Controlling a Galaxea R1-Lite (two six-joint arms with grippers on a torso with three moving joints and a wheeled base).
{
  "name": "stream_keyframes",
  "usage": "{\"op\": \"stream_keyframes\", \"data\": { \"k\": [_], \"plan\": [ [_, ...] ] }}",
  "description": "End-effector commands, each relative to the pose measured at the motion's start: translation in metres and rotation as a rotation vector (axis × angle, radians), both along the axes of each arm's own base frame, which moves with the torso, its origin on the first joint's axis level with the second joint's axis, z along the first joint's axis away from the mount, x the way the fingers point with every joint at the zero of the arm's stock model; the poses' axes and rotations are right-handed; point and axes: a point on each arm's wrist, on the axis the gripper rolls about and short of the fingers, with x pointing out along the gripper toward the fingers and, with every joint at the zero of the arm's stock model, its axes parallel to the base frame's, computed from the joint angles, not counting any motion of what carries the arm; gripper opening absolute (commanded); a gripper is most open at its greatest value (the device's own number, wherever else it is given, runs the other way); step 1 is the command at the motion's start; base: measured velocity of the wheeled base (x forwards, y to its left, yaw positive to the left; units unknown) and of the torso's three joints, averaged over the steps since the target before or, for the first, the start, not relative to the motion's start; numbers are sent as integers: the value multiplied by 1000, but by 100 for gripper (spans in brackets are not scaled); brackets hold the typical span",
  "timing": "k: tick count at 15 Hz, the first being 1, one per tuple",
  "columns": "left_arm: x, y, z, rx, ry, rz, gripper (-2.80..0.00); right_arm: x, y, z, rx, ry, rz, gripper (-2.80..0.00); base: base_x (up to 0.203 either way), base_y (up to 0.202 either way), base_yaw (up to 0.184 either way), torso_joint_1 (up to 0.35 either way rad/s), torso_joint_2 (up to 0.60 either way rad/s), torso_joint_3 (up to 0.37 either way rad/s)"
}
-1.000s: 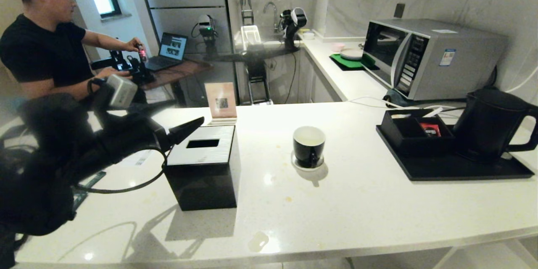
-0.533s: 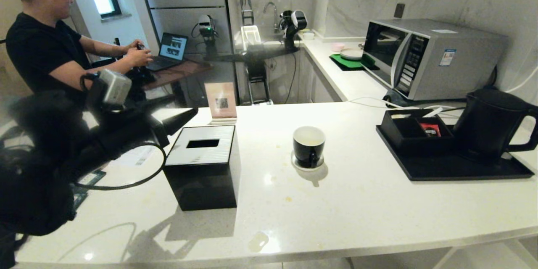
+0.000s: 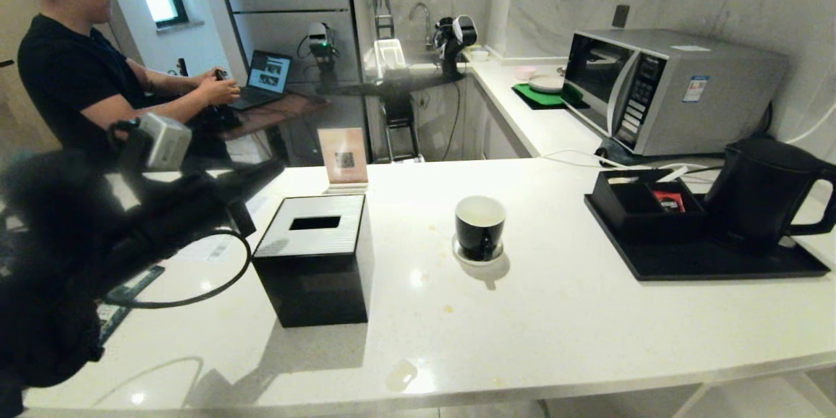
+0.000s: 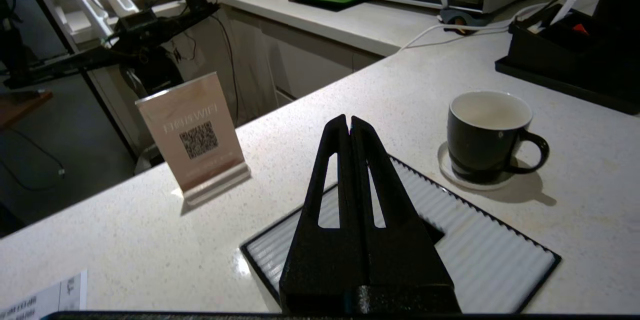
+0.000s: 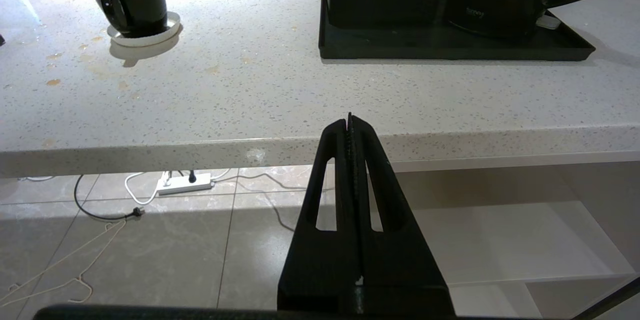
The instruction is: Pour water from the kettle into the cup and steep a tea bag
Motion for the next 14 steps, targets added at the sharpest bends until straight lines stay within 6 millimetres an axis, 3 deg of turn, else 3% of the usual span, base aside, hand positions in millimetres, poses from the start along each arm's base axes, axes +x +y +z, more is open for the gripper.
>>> {"op": "stream_keyframes", "data": {
  "k": [1, 9, 14],
  "plan": [
    [-25, 2, -2, -2, 15, 21, -280, 0, 0, 0, 0, 1, 0, -280, 0, 0, 0, 0, 0, 0],
    [-118, 7, -27, -42, 127, 66, -280, 0, 0, 0, 0, 2, 0, -280, 0, 0, 0, 0, 0, 0],
    [-156, 10, -20, -87, 126, 68, -280, 0, 0, 0, 0, 1, 0, -280, 0, 0, 0, 0, 0, 0]
  ]
}}
